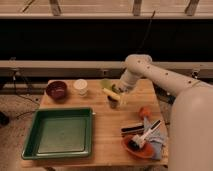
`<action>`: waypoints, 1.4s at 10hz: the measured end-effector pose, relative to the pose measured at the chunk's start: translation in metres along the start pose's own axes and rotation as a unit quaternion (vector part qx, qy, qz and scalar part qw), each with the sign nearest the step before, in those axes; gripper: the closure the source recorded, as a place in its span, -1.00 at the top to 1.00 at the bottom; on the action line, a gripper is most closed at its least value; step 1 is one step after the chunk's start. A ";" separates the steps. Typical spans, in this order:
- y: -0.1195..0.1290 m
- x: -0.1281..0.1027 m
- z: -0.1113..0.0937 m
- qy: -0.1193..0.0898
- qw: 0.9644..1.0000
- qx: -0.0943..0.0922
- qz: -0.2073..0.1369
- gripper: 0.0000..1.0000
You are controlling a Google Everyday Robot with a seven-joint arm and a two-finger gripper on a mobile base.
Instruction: Place banana in purple bowl
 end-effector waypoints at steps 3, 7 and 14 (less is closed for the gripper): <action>-0.002 -0.015 0.002 -0.005 1.000 -0.002 -0.006 0.60; -0.007 -0.019 0.009 -0.001 1.000 -0.001 -0.011 0.39; -0.008 -0.018 0.009 -0.009 1.000 -0.001 -0.014 -0.96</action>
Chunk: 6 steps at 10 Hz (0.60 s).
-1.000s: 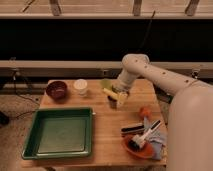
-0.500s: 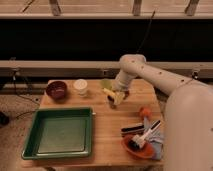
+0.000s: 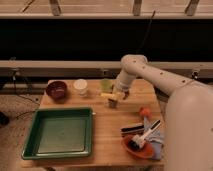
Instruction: Place banana in purple bowl
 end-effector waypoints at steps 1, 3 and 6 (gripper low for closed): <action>0.000 -0.001 -0.005 -0.002 1.000 0.002 -0.002 -1.00; -0.004 -0.007 -0.018 -0.008 1.000 -0.002 -0.012 -1.00; -0.026 -0.031 -0.033 -0.033 0.998 -0.017 -0.045 -1.00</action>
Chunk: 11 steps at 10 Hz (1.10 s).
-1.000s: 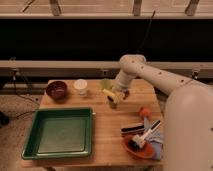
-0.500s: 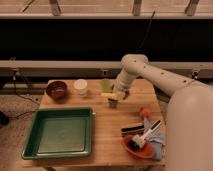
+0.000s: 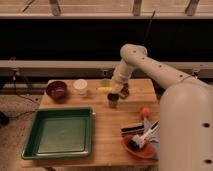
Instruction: Place banana in purple bowl
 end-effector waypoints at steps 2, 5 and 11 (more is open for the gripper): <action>-0.001 0.001 -0.003 -0.002 1.000 -0.003 -0.002 -1.00; -0.001 0.000 -0.002 0.000 1.000 -0.004 -0.004 -1.00; -0.036 -0.051 0.001 0.002 0.999 0.033 -0.035 -1.00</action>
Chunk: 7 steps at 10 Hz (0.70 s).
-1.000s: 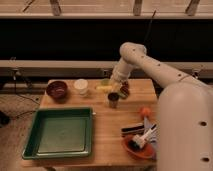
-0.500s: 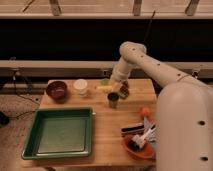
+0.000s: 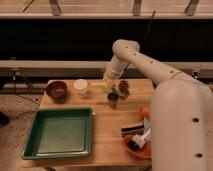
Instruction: Place banana in purple bowl
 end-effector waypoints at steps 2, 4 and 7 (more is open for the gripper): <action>-0.019 -0.043 0.007 -0.001 1.000 0.008 -0.027 -1.00; -0.035 -0.074 0.015 0.000 0.999 0.012 -0.050 -1.00; -0.055 -0.123 0.031 0.003 0.996 0.016 -0.087 -1.00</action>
